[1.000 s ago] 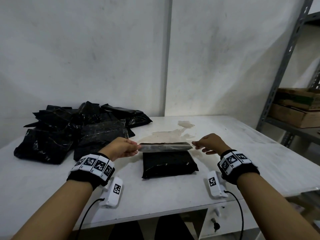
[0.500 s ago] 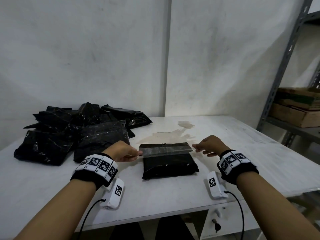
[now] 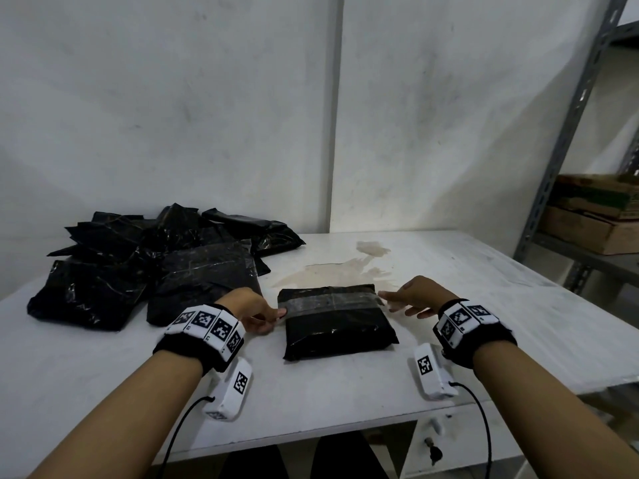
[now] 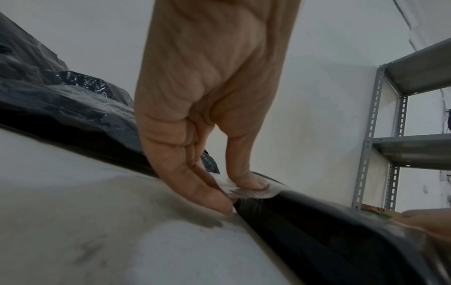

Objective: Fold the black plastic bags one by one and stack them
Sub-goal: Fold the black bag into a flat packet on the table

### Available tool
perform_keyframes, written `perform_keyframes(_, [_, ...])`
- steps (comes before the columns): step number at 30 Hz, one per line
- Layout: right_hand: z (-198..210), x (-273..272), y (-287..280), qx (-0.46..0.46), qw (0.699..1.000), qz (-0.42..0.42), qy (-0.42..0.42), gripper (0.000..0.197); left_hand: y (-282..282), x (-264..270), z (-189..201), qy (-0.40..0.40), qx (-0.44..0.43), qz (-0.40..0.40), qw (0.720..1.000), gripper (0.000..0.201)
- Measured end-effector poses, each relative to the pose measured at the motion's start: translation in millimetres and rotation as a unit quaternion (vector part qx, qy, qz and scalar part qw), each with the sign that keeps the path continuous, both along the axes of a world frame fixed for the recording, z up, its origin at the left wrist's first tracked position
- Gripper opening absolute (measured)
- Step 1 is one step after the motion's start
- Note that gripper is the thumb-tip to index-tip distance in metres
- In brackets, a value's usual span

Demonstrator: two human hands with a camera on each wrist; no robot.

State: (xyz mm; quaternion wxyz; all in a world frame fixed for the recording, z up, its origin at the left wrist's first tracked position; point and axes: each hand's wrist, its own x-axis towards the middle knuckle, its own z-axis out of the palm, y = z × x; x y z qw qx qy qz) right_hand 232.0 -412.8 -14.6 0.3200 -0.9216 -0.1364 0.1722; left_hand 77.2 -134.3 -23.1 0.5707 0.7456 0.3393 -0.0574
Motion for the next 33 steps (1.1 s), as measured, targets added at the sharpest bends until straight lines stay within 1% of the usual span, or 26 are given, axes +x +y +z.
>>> perform_keyframes(2, [0,-1,-1,0.004,1.0,-0.005,0.02,0.051,0,2,-1,0.005,0.004,-0.002,1.0,0.03])
perform_keyframes(5, [0,-2,-1,-0.005,1.0,0.001,0.031,0.049,-3,4,-1,0.01,0.018,-0.009,1.0,0.02])
perform_keyframes(7, [0,-2,2,-0.013,0.999,-0.002,0.032,0.049,-7,4,0,0.016,0.023,-0.012,1.0,0.019])
perform_keyframes(10, [-1,0,7,-0.038,0.998,-0.007,0.041,0.051,-8,5,0,0.027,0.055,-0.013,0.998,0.024])
perform_keyframes(12, [-2,1,9,-0.047,0.997,-0.011,0.058,0.051,-6,7,-1,0.027,0.114,-0.013,0.993,0.031])
perform_keyframes(14, [-3,2,10,-0.055,0.996,-0.014,0.071,0.052,-5,7,-1,0.034,0.188,-0.018,0.982,0.042])
perform_keyframes(15, [-3,3,11,-0.059,0.995,-0.013,0.075,0.054,-4,6,0,0.037,0.205,-0.019,0.978,0.048])
perform_keyframes(17, [-3,4,11,-0.055,0.995,-0.021,0.078,0.056,-1,7,-1,0.028,0.192,-0.019,0.981,0.054])
perform_keyframes(19, [-2,5,11,-0.055,0.996,-0.031,0.067,0.053,2,7,-3,0.018,0.17,-0.015,0.985,0.056])
perform_keyframes(22, [6,-1,12,-0.106,0.994,-0.031,0.012,0.058,5,9,-6,0.015,0.153,-0.005,0.988,0.051])
perform_keyframes(26, [17,-11,12,-0.183,0.981,-0.015,-0.061,0.064,5,12,-8,0.009,0.157,-0.009,0.988,0.047])
perform_keyframes(28, [17,-9,12,-0.164,0.983,-0.019,-0.079,0.066,4,12,-7,0.006,0.162,-0.011,0.987,0.046])
perform_keyframes(31, [16,-7,13,-0.138,0.987,-0.01,-0.077,0.064,4,9,-4,0.005,0.168,-0.021,0.986,0.048])
perform_keyframes(33, [14,-5,16,-0.109,0.992,-0.003,-0.058,0.057,3,7,-3,0.004,0.167,-0.022,0.986,0.045])
